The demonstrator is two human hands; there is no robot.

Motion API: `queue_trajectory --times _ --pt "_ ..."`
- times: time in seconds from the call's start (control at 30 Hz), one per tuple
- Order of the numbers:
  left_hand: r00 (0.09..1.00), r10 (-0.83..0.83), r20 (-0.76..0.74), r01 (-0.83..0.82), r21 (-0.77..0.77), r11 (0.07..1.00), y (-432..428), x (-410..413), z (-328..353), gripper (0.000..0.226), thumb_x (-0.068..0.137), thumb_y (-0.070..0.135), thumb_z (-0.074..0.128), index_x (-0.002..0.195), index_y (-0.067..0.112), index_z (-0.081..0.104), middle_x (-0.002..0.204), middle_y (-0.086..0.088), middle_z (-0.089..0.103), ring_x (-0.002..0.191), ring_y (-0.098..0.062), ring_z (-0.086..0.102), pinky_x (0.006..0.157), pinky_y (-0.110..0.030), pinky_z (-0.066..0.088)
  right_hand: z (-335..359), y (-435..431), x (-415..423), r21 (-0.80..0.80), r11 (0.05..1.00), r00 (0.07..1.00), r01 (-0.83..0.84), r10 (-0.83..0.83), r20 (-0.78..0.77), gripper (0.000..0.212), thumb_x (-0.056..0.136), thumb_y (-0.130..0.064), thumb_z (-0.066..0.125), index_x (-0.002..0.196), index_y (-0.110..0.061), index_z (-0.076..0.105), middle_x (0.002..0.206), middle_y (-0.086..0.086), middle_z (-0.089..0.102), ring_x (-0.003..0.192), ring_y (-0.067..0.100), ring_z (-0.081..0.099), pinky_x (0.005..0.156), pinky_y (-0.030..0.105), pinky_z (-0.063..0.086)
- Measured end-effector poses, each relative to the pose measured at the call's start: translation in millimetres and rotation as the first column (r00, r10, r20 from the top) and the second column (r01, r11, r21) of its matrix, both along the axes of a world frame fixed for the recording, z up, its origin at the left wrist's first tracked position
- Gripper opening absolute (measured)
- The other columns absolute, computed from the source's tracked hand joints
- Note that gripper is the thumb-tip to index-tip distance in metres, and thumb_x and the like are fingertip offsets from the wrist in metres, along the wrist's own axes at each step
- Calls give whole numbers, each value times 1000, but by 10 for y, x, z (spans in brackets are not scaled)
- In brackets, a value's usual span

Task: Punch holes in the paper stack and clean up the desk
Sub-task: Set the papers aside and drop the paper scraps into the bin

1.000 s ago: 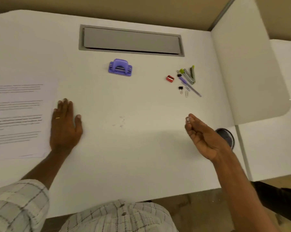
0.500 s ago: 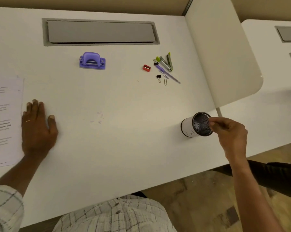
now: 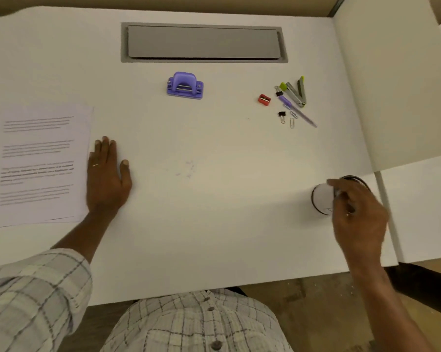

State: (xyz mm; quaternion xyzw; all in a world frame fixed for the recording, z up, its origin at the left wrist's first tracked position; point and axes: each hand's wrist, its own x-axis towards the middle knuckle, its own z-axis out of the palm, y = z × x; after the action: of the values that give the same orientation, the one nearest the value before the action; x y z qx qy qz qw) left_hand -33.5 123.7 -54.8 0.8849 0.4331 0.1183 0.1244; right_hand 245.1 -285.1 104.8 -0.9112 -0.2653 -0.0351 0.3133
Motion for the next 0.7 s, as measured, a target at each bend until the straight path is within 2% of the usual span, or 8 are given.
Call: queue_trajectory --times 0.07,0.13,0.23,0.33,0.4,0.5,0.63,0.7 --pt "1000 3 -7 -3 10 1000 -11 2 28 62 106 35 31 158 2 28 167 -16 25 157 -29 20 129 -44 16 -228 258 -312 13 985 980 -170 171 -106 35 97 1 55 125 -14 69 128 -5 68 120 6 62 105 15 46" --pt "1000 2 -22 -1 7 1000 -13 -1 41 61 107 34 32 159 2 27 168 -15 24 157 -28 19 129 -44 16 -524 525 -663 -37 925 904 -379 362 -226 42 98 -1 56 137 -14 62 144 -1 59 139 11 50 116 26 40" --pt "999 1 -44 -2 -11 1000 -4 -7 33 61 107 34 32 160 4 24 169 -12 21 158 -25 16 130 -40 13 -953 900 -1109 -213 699 728 -683 625 -282 51 105 -15 50 154 -9 39 164 4 30 155 19 22 125 39 27" --pt "999 11 -53 -12 -21 1000 -7 -5 36 61 108 34 32 160 5 24 170 -11 20 159 -24 14 130 -40 12 -1261 1278 -1395 -350 547 639 -761 724 -258 63 110 -39 33 161 -8 15 170 7 4 158 22 -1 129 44 10" --pt "998 17 -62 -19 -25 1000 -5 8 52 60 108 33 33 161 6 23 170 -10 19 159 -24 14 130 -41 12 -1383 1546 -1484 -397 528 636 -751 740 -218 69 110 -48 27 162 -8 8 171 8 -1 158 21 -6 129 44 5" --pt "998 26 -60 -28 -25 999 -1 13 73 60 108 33 34 161 7 23 170 -10 20 159 -24 14 130 -41 13 -1463 1973 -1477 -428 526 643 -735 742 -192 74 108 -55 25 162 -7 7 171 10 0 158 21 -5 129 44 7" --pt "999 23 -46 -24 -20 1000 -3 15 70 59 108 33 35 161 6 24 170 -10 21 159 -24 15 130 -39 12 -1403 2483 -1256 -442 638 756 -631 634 -164 77 106 -55 25 161 -4 10 170 13 4 158 24 -1 129 43 4" --pt "998 26 -51 -27 -4 1000 -5 11 59 59 109 32 34 161 7 24 170 -9 21 159 -23 15 131 -36 10 -1345 2703 -1198 -437 659 771 -612 620 -145 73 107 -52 23 161 -4 10 170 14 4 158 25 1 129 43 3"
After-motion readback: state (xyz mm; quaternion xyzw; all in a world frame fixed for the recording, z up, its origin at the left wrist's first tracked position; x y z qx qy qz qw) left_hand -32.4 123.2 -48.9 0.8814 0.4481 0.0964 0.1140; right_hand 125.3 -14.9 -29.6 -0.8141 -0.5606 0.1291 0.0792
